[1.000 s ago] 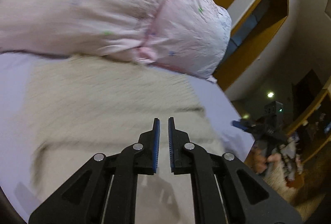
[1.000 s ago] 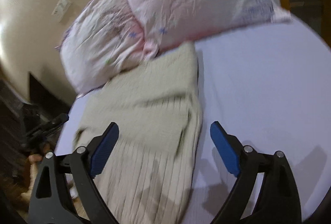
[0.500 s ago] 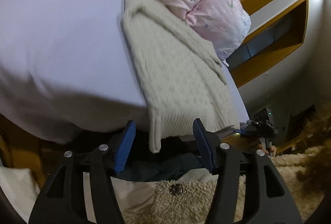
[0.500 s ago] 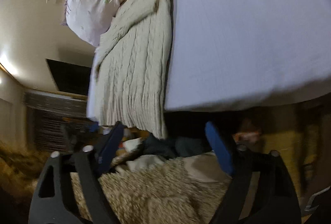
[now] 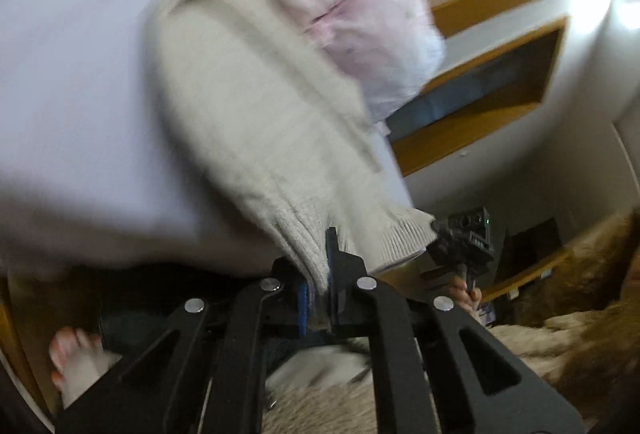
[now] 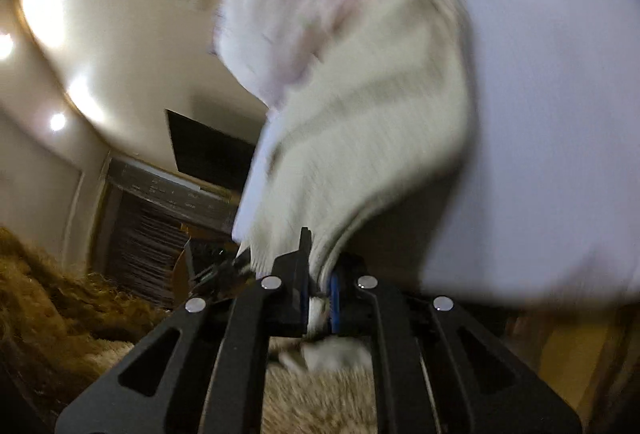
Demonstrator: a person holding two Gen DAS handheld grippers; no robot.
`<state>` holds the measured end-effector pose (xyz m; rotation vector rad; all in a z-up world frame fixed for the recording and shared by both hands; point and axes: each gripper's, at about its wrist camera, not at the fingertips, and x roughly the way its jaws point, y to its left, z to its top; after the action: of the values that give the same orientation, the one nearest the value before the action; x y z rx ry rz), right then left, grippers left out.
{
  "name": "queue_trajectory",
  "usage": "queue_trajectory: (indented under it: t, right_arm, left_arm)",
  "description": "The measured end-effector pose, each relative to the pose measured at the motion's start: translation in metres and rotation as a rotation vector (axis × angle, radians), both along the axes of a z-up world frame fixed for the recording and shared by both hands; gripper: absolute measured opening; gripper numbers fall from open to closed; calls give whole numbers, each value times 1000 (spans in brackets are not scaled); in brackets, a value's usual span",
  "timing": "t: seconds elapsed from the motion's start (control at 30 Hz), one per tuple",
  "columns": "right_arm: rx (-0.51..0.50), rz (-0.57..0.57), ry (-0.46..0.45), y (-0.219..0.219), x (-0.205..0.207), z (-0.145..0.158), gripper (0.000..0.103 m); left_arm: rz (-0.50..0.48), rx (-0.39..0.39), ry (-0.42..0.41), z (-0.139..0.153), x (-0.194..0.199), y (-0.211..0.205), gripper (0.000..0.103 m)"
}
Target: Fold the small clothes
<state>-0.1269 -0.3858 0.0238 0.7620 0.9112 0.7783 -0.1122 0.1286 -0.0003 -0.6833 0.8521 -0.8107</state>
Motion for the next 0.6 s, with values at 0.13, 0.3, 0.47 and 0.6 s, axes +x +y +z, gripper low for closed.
queue_trajectory:
  t: [0.13,0.3,0.47,0.6]
  right_arm:
    - [-13,-53,-233,3,53,67,7]
    - [-43,-244,-311,6,164,91,7]
    - [-154,-411,-26,18,277,27,8]
    - [-220,-455,102,26,302,-11,54]
  left_arm:
    - [55,66,-192,75,64,-6,6]
    - [345,89,-189,100,187,0,6]
    - [432,233,5,54,291,-16,7]
    - [383,229,123,31,307,-17,7]
